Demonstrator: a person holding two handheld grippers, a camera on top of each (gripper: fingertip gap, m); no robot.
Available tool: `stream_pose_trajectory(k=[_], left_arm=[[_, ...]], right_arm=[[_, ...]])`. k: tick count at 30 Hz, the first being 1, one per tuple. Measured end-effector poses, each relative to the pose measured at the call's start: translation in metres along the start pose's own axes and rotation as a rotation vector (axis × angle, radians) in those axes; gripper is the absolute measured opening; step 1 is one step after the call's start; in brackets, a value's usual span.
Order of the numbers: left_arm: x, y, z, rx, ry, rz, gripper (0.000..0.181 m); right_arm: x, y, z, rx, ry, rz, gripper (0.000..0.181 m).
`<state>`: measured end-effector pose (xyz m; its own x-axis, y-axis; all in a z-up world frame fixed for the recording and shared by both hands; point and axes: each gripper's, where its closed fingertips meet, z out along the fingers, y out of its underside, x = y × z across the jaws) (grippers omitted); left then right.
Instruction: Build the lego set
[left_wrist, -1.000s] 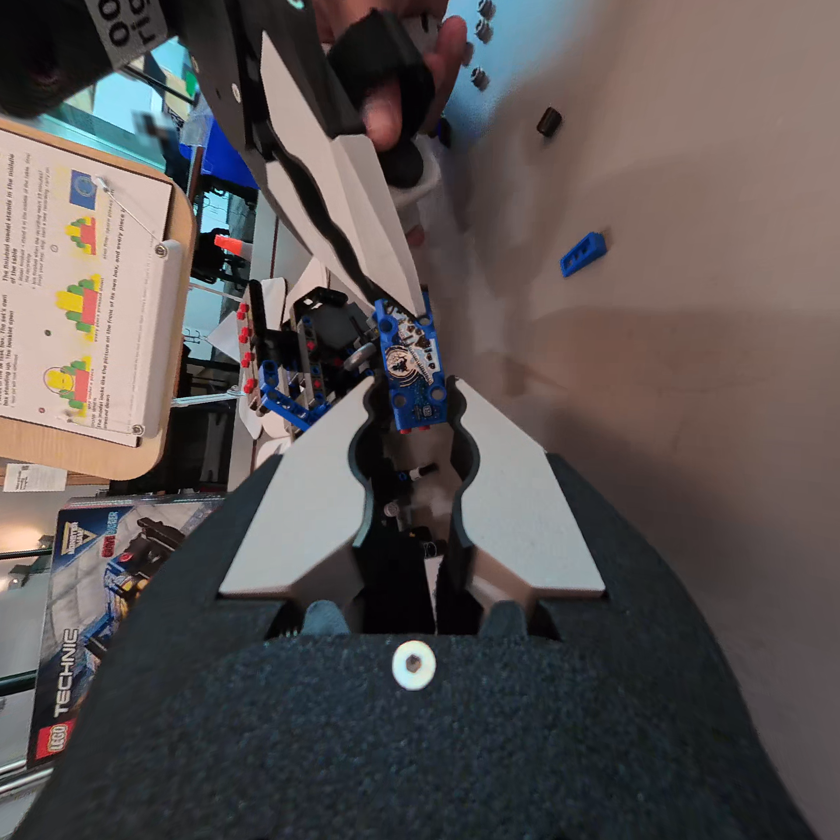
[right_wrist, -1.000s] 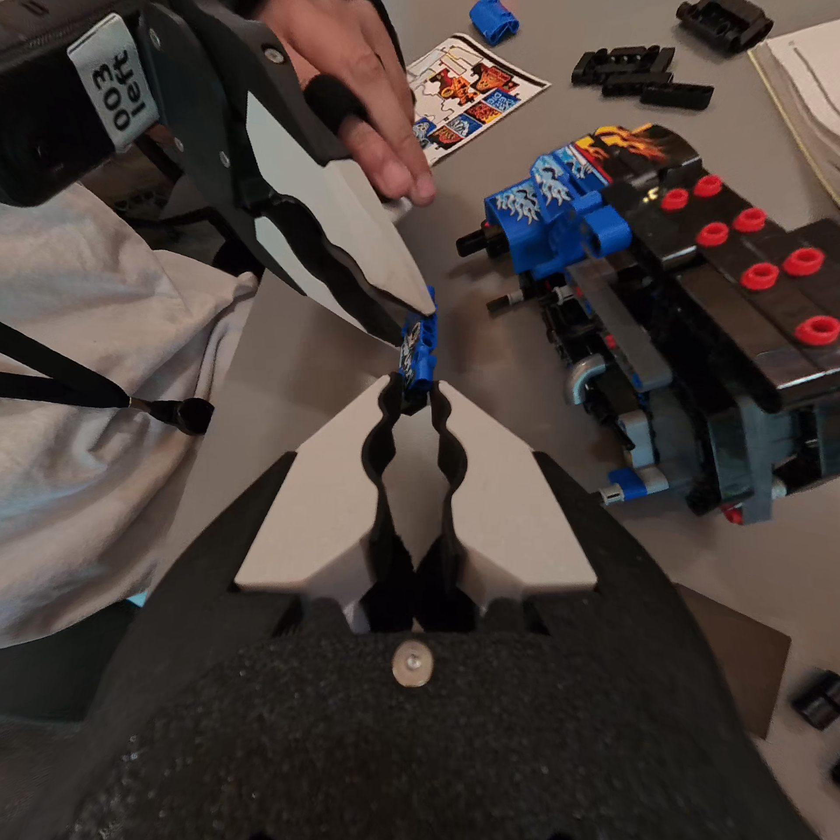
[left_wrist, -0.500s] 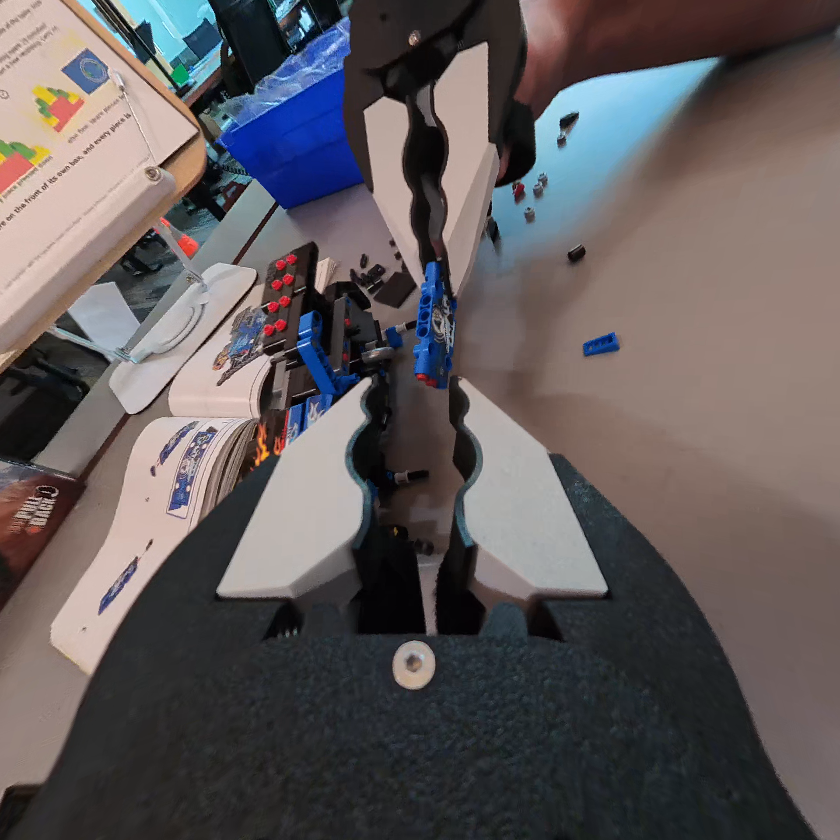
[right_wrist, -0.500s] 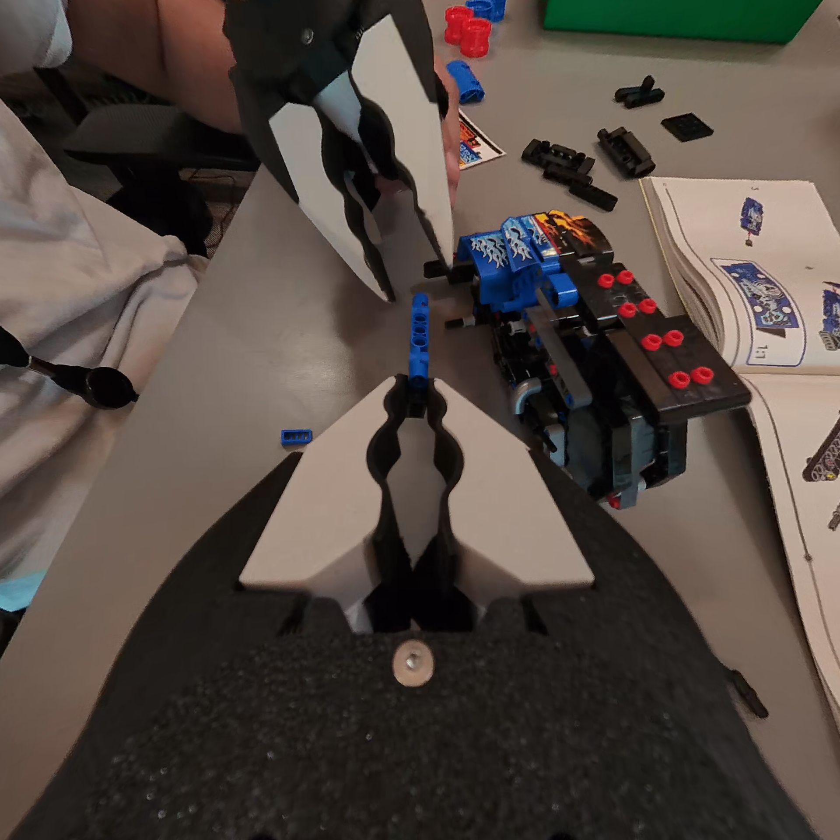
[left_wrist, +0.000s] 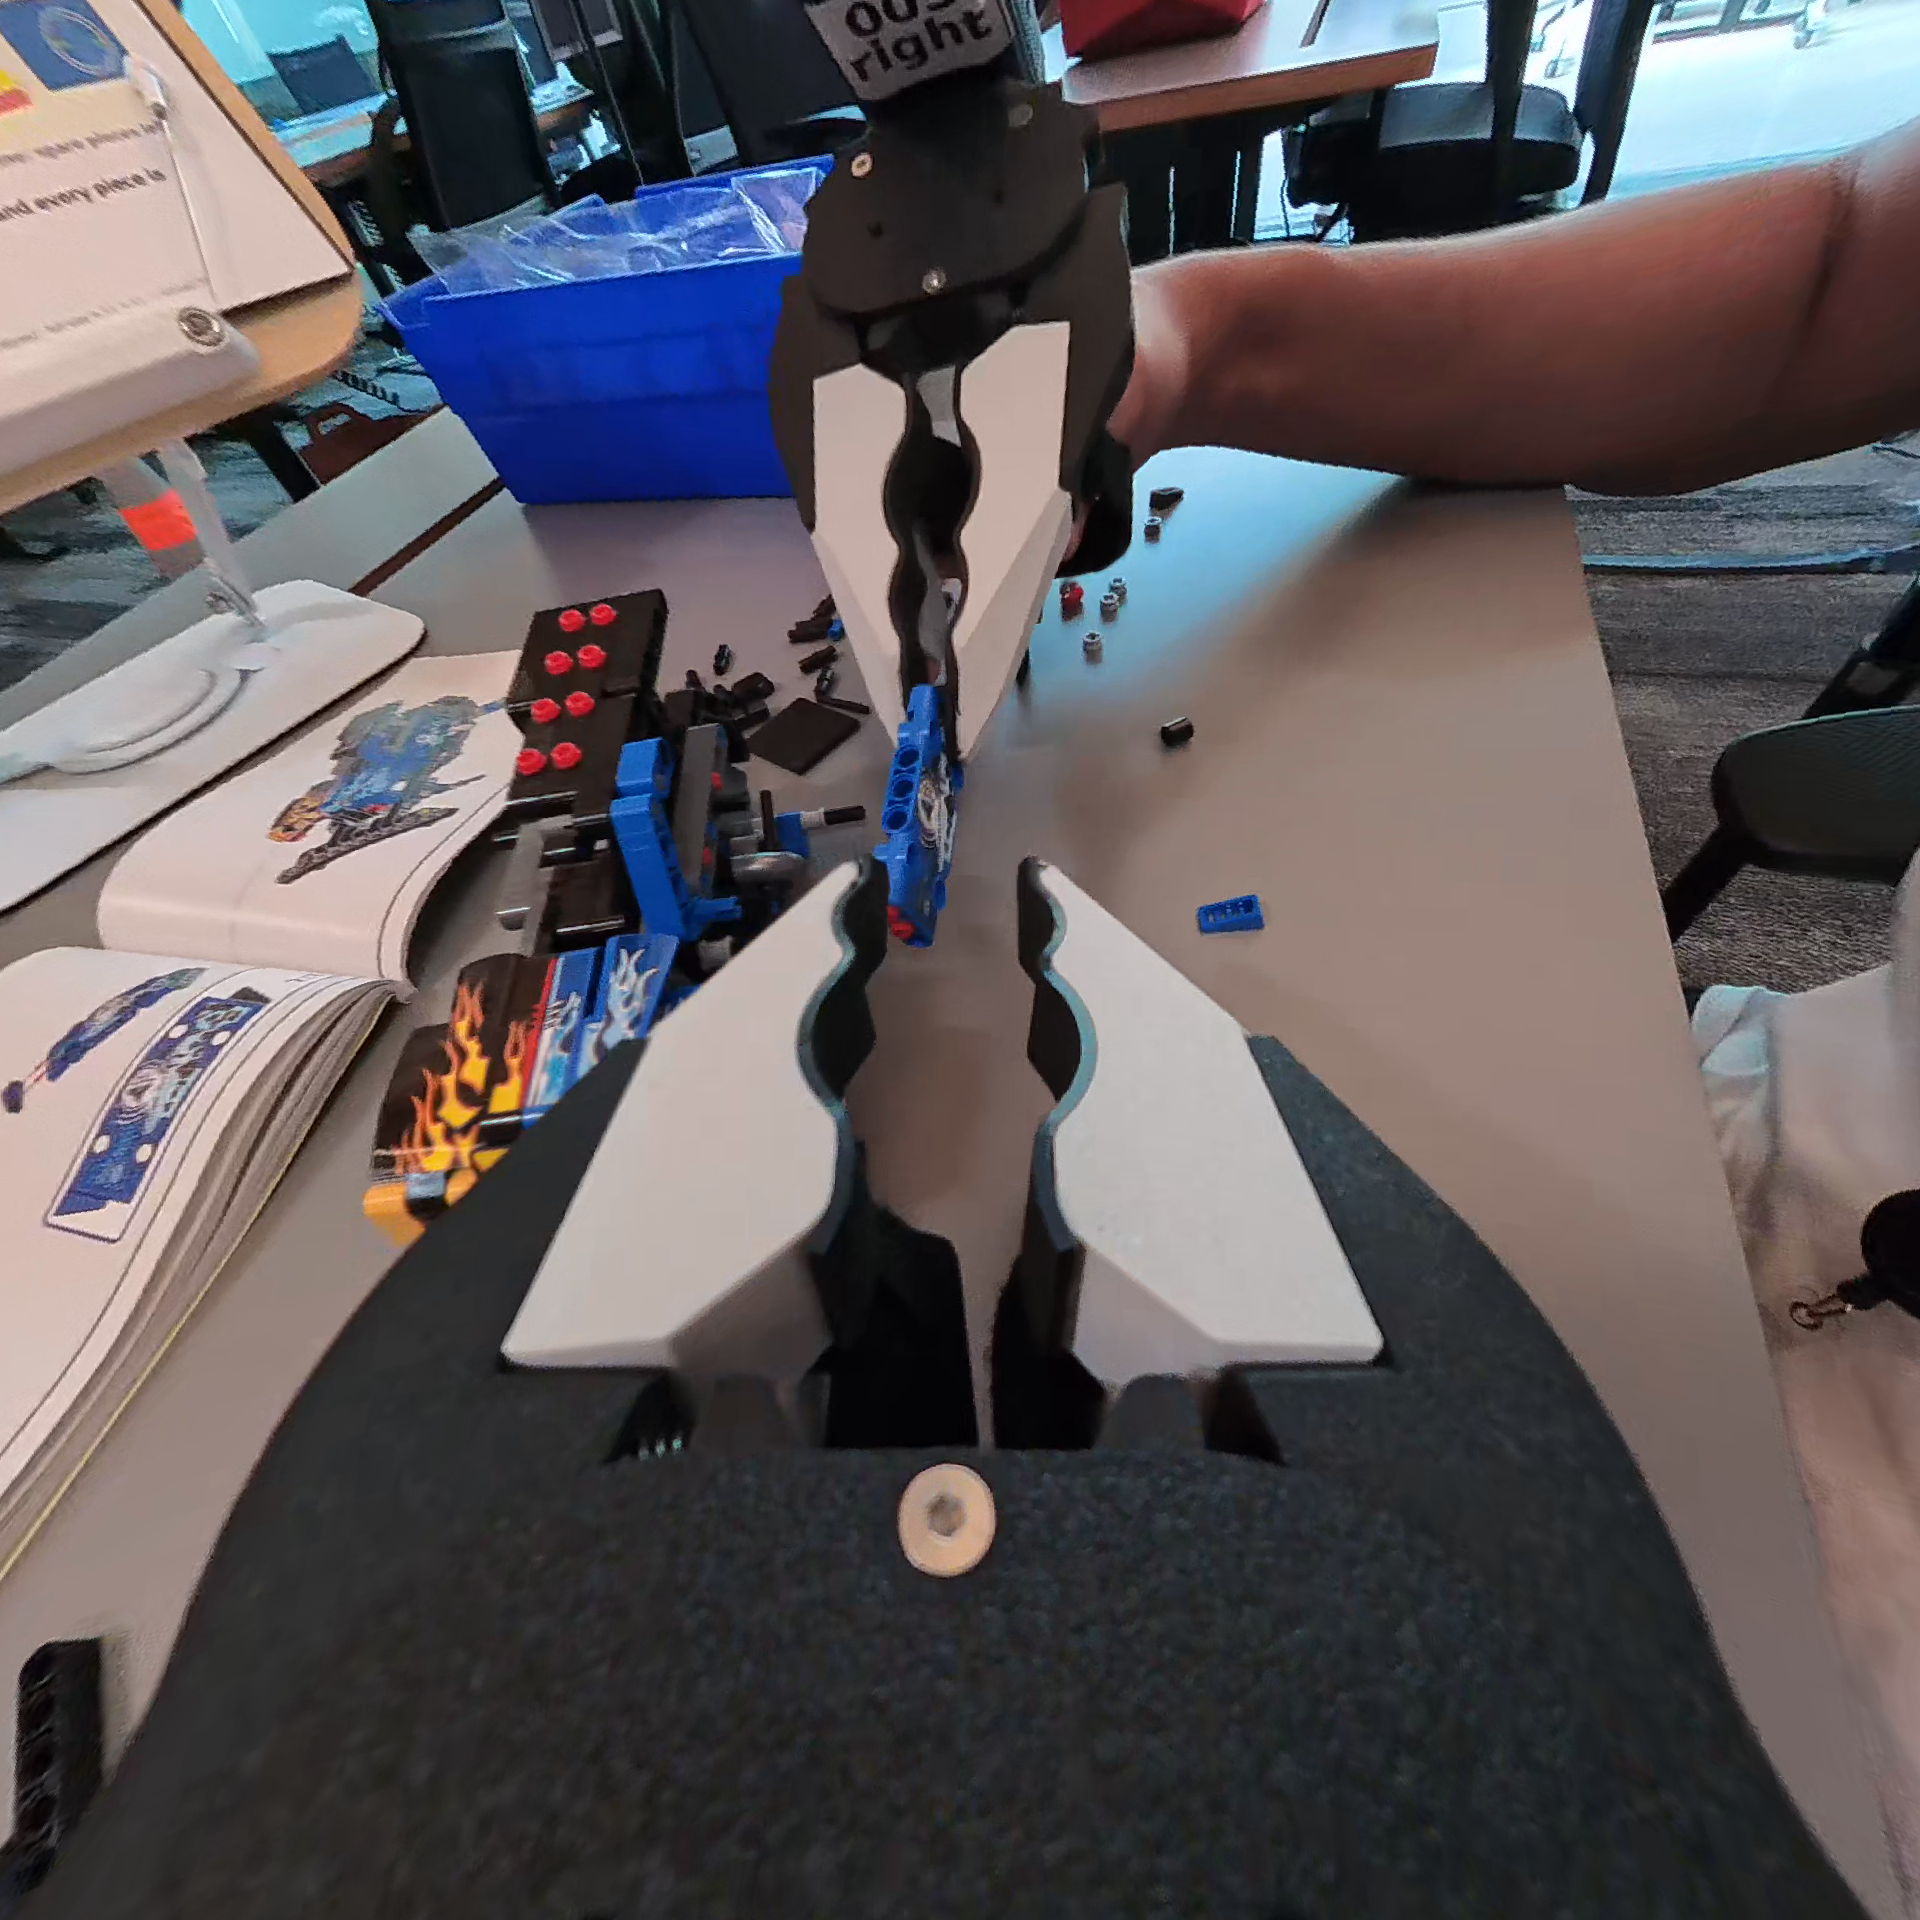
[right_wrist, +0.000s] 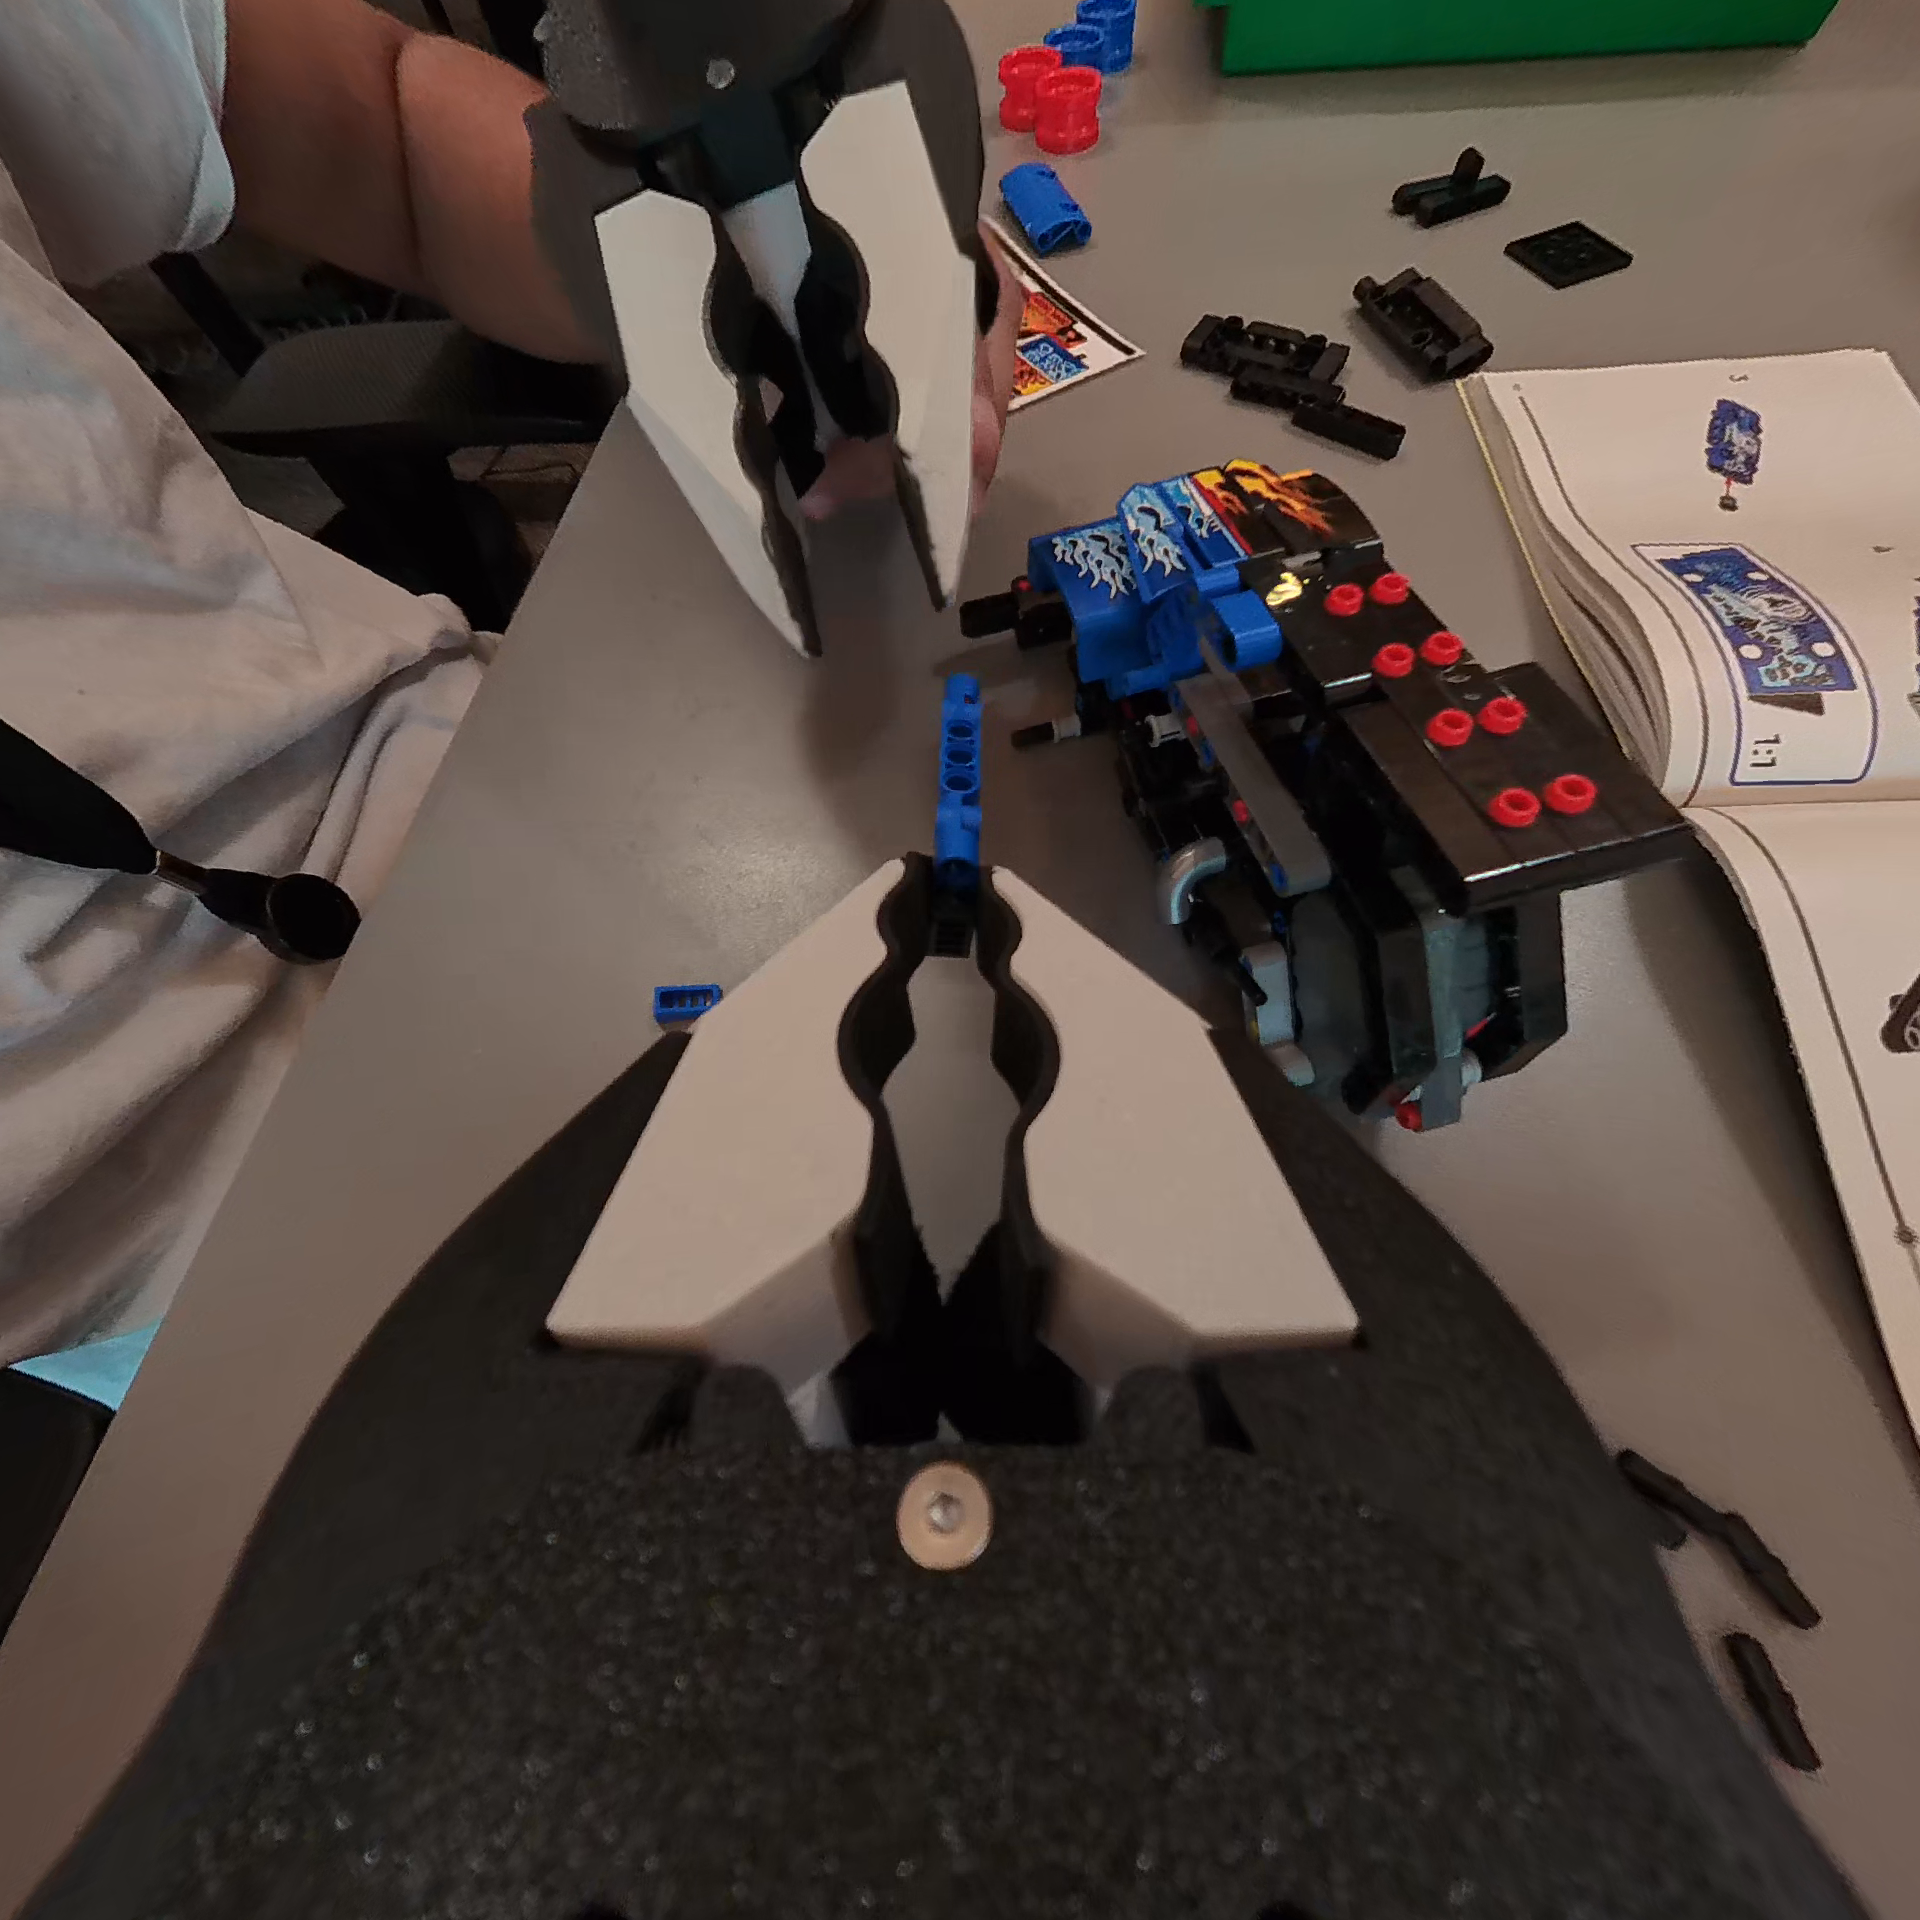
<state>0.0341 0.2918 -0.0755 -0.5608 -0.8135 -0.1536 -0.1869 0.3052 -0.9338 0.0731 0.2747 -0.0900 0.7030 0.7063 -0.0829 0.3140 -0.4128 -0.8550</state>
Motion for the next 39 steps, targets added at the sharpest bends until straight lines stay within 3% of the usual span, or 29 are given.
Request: stream_pose_trajectory(k=[6,32,39], left_arm=[[0.003,0.01,0.005,-0.056,-0.011,0.049,0.018],[0.003,0.014,0.005,-0.077,-0.012,0.058,0.014],[0.002,0.014,0.004,-0.074,-0.02,0.064,0.013]], right_arm=[[0.0,0.001,0.0,-0.004,0.0,0.001,0.007],[0.003,0.001,-0.002,0.005,0.0,0.022,0.007],[0.002,-0.009,-0.007,0.081,-0.059,0.116,0.007]])
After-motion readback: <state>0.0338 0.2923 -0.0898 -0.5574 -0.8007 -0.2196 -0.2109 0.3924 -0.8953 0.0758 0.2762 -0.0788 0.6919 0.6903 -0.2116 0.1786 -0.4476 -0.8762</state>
